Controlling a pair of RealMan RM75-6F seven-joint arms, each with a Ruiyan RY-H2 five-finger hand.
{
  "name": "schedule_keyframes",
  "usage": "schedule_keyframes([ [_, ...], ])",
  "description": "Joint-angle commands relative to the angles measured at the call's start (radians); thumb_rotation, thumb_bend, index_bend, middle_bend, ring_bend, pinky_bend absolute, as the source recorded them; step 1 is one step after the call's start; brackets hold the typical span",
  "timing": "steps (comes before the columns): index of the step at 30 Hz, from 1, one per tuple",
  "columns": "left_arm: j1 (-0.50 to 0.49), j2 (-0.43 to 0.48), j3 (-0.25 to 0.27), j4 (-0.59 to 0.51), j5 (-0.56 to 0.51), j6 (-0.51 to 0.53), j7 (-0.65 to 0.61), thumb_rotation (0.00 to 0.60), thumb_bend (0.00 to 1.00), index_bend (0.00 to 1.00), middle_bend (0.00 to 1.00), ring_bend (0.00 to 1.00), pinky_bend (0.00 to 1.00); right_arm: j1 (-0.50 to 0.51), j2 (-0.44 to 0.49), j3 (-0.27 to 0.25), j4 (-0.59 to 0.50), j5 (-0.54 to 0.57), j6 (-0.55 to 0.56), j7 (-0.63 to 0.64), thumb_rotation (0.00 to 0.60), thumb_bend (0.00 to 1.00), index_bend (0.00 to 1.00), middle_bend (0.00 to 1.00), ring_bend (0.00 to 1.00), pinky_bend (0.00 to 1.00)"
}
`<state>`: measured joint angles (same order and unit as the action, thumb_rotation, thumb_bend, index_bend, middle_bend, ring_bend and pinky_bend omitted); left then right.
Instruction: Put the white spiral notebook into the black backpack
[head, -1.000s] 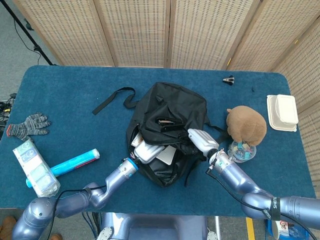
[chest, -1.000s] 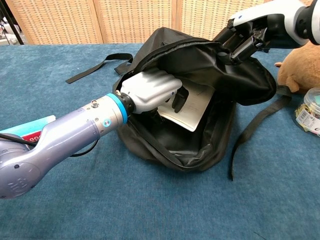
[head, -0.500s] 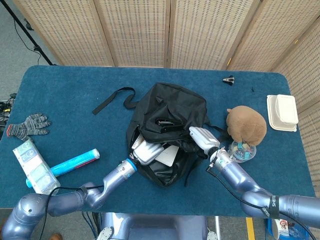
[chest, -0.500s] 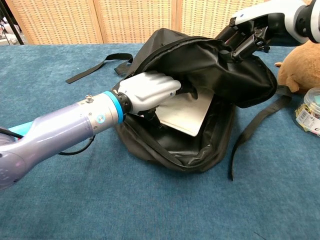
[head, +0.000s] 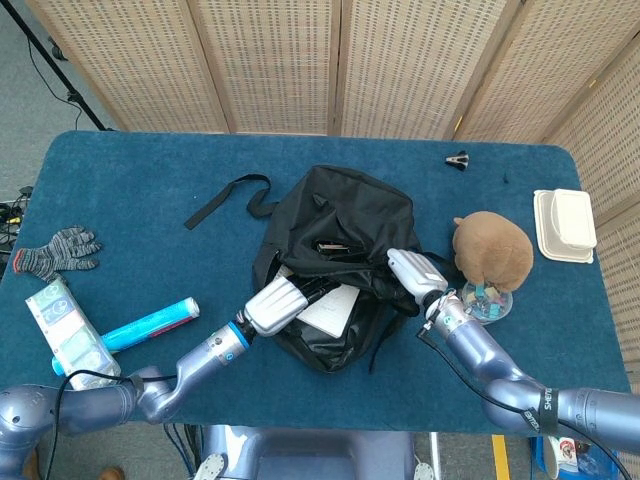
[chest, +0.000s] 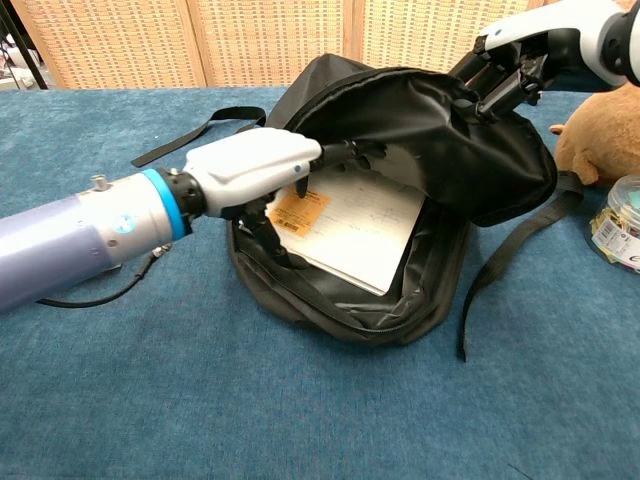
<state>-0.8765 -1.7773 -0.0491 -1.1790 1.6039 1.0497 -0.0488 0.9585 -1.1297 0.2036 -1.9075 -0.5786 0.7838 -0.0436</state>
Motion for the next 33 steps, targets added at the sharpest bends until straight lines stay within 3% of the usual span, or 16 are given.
schedule_keyframes([
  [1,0.032,0.044,0.05,-0.006,0.069,0.082,-0.126,0.6,0.09,0.08,0.05,0.06,0.4,0.0,-0.005,-0.003,0.008,0.006,0.002,-0.003,0.6,0.69,0.6,0.63,0.53,0.22],
  [13,0.111,0.184,0.131,-0.009,0.168,0.279,-0.376,0.6,0.09,0.14,0.05,0.09,0.4,0.002,-0.025,-0.003,0.034,0.031,-0.003,-0.004,0.6,0.69,0.61,0.63,0.53,0.22],
  [19,0.152,0.246,0.111,0.01,0.143,0.342,-0.417,0.6,0.09,0.15,0.05,0.09,0.4,-0.003,-0.033,-0.008,0.035,0.032,0.0,-0.006,0.6,0.69,0.61,0.63,0.53,0.22],
  [27,0.216,0.317,0.026,0.0,-0.003,0.349,-0.302,0.6,0.14,0.18,0.07,0.11,0.4,-0.019,-0.043,-0.03,0.007,-0.004,0.007,-0.02,0.6,0.69,0.6,0.63,0.53,0.22],
  [33,0.26,0.439,0.0,-0.127,-0.122,0.271,-0.188,0.6,0.14,0.11,0.03,0.07,0.38,-0.041,-0.081,-0.069,-0.022,-0.075,0.015,-0.043,0.6,0.69,0.6,0.63,0.53,0.21],
])
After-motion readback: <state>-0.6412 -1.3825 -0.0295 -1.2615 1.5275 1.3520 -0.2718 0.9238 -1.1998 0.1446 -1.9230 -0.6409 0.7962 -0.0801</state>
